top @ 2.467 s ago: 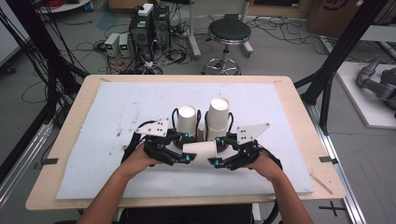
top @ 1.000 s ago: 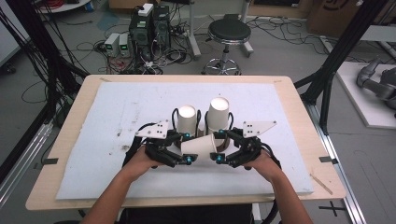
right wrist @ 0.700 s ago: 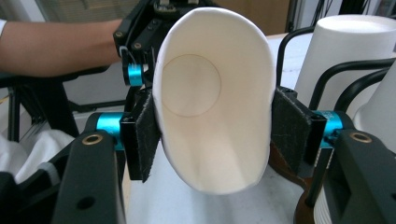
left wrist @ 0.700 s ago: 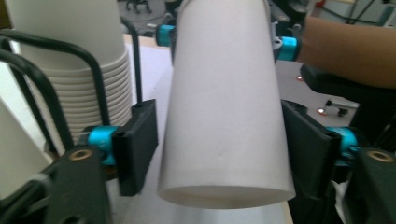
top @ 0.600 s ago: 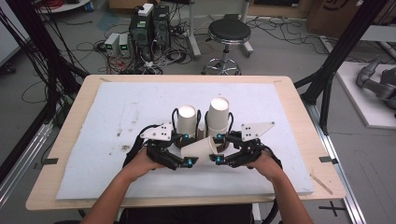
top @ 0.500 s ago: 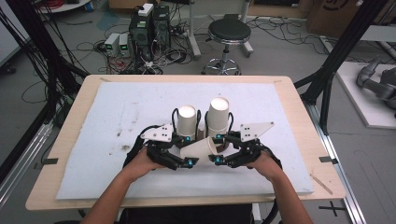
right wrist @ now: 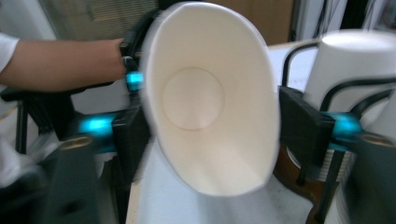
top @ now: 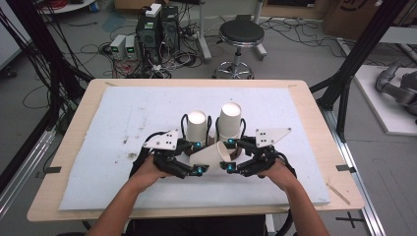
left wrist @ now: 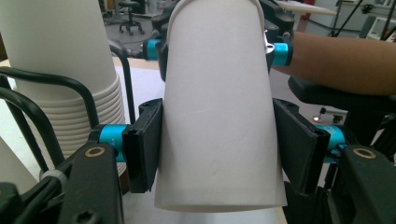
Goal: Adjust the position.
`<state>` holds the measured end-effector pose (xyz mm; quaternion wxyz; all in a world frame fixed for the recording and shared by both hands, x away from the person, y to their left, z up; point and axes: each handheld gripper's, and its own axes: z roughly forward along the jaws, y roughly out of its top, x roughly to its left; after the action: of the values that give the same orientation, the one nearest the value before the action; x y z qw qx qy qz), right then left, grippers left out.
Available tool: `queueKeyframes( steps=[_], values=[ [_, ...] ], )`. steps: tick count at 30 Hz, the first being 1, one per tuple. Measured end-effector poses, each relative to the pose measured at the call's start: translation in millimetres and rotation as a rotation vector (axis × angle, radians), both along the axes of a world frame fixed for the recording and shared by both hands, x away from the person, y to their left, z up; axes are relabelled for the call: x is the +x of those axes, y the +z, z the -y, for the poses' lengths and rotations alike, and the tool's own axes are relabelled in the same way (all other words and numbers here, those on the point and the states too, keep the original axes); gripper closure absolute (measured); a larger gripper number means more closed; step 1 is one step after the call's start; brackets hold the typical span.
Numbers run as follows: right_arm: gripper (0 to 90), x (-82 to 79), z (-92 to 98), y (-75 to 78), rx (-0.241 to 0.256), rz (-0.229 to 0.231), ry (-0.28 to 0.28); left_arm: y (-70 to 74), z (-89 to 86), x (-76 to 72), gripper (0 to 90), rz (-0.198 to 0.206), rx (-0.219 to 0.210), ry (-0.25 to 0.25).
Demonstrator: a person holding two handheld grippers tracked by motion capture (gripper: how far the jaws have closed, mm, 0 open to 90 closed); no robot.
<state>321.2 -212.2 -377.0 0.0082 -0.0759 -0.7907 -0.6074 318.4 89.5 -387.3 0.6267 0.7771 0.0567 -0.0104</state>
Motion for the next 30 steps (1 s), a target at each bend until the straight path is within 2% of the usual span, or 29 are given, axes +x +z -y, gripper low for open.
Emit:
queueKeyframes(
  steps=[2, 4, 6, 8, 9, 10, 13, 14, 16, 18, 19, 21, 22, 25, 27, 28, 29, 30],
  values=[
    [36.8, 0.1, 0.1, 0.1, -0.017, 0.019, 0.001, -1.7, 2.9, -0.3, 37.0, -0.015, 0.038, 0.006],
    [37.0, 0.3, -0.2, -0.8, -0.036, 0.015, 0.002, -3.1, 5.9, -1.8, 33.6, -0.020, 0.077, 0.029],
    [37.2, -0.5, -0.2, -0.5, -0.055, 0.014, -0.001, -5.2, 8.1, -2.3, 24.2, -0.041, 0.097, 0.050],
    [37.4, -1.8, -0.4, 1.1, -0.073, 0.021, -0.005, -7.2, 8.2, -2.0, 24.7, -0.034, 0.113, 0.047],
    [38.1, -1.9, -0.7, 1.7, -0.070, 0.028, 0.000, -7.5, 8.2, -1.9, 28.6, -0.032, 0.111, 0.026],
    [38.6, -2.8, -0.9, 2.9, -0.074, 0.027, -0.003, -7.9, 8.5, -2.6, 36.4, -0.024, 0.108, 0.014],
    [38.5, -3.1, -1.0, 5.4, -0.074, 0.028, 0.000, -7.8, 8.4, -3.1, 37.2, -0.021, 0.091, 0.010],
    [36.5, -2.8, -1.0, 5.6, -0.070, 0.032, 0.000, -7.1, 8.2, -3.3, 37.2, -0.019, 0.084, 0.008],
    [30.4, -2.0, -1.1, 5.6, -0.052, 0.000, -0.009, -4.7, 7.8, -4.0, 36.9, -0.013, 0.070, 0.016],
    [20.9, -1.9, -1.4, 5.8, -0.020, -0.006, -0.037, -2.3, 5.4, -4.3, 36.8, -0.008, 0.042, 0.017],
    [20.9, -1.8, -1.3, 6.1, -0.011, -0.021, -0.048, -1.9, 4.6, -4.5, 36.8, -0.009, 0.036, 0.022],
    [24.1, -0.7, -0.8, 5.6, -0.009, -0.015, -0.049, -3.5, 3.1, -4.1, 36.8, -0.009, 0.039, 0.026],
    [31.0, -1.1, -0.9, 5.6, -0.011, -0.012, -0.036, -4.9, 2.5, -3.8, 36.8, -0.015, 0.032, 0.026],
    [35.5, -1.9, -1.8, 5.9, -0.011, 0.008, -0.022, -7.7, 2.1, -4.5, 37.0, -0.022, 0.024, 0.030],
    [37.1, -2.1, -1.9, 6.4, -0.021, 0.024, -0.017, -9.4, 3.7, -5.3, 36.6, -0.025, 0.038, 0.039],
    [37.3, -2.6, -2.1, 6.7, -0.032, 0.022, -0.018, -9.1, 4.9, -5.7, 36.1, -0.015, 0.058, 0.047],
    [37.7, -2.6, -2.1, 7.2, -0.040, 0.024, -0.021, -8.7, 6.3, -6.2, 34.3, -0.007, 0.084, 0.060],
    [38.1, -2.5, -2.1, 7.7, -0.045, 0.030, -0.023, -8.4, 8.3, -6.4, 29.2, -0.017, 0.097, 0.073]
  ],
)
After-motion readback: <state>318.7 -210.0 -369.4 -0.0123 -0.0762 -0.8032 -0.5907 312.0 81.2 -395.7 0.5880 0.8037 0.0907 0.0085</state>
